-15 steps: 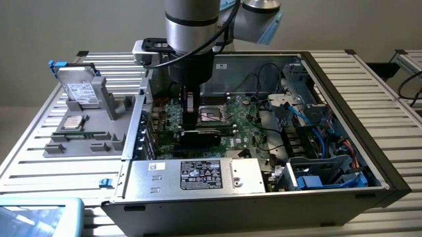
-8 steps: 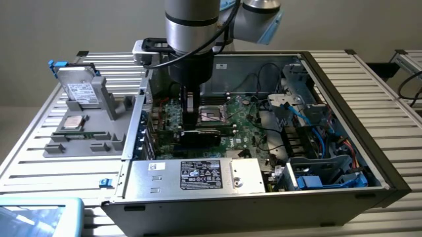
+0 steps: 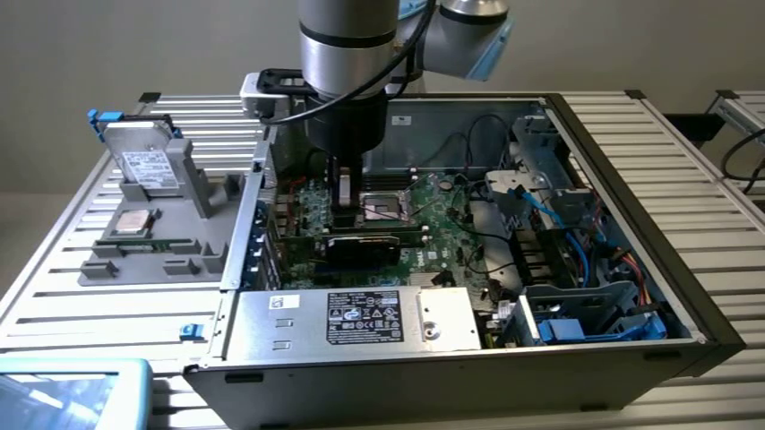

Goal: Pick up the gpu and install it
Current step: 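Press down on the gpu until it lock into place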

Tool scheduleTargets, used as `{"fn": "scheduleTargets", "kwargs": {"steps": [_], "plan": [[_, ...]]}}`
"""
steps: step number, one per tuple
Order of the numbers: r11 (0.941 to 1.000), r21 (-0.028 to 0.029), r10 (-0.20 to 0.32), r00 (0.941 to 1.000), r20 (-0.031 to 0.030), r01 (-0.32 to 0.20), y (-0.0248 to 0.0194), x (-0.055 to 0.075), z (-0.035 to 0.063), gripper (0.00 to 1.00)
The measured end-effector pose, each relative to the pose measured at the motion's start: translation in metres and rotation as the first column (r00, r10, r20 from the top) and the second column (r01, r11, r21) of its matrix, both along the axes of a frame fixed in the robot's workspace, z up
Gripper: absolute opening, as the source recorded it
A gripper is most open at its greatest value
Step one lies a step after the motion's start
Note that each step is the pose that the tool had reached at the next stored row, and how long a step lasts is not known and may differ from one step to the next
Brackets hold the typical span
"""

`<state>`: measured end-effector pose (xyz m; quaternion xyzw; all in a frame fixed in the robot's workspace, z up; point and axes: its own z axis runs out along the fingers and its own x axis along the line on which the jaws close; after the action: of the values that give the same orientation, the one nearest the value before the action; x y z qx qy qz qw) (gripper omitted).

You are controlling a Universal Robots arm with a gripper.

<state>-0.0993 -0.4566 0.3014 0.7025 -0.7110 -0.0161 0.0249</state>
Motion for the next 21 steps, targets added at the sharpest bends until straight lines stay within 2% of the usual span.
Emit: {"fn": "scheduleTargets", "kwargs": {"steps": [2,3,6,8,13,17,21], "plan": [[1.0,-0.0001,0.0,1.0,0.0,0.0,0.0,0.0,0.0,0.12],[1.0,-0.0002,0.0,1.0,0.0007,0.0,0.0,-0.001,-0.0002,0.12],[1.0,-0.0012,0.0,0.9999,0.0136,0.0,0.0007,-0.006,-0.0019,0.12],[1.0,-0.0027,-0.001,0.9998,0.0189,0.001,0.0011,-0.008,-0.0038,0.12],[1.0,-0.0046,-0.004,0.9998,0.0199,0.004,0.0016,-0.008,-0.0109,0.12],[1.0,-0.0049,-0.007,0.9998,0.0201,0.007,0.003,-0.012,-0.0122,0.12],[0.9999,-0.0048,-0.012,0.9997,0.0229,0.012,0.0048,-0.014,-0.0166,0.12]]}}
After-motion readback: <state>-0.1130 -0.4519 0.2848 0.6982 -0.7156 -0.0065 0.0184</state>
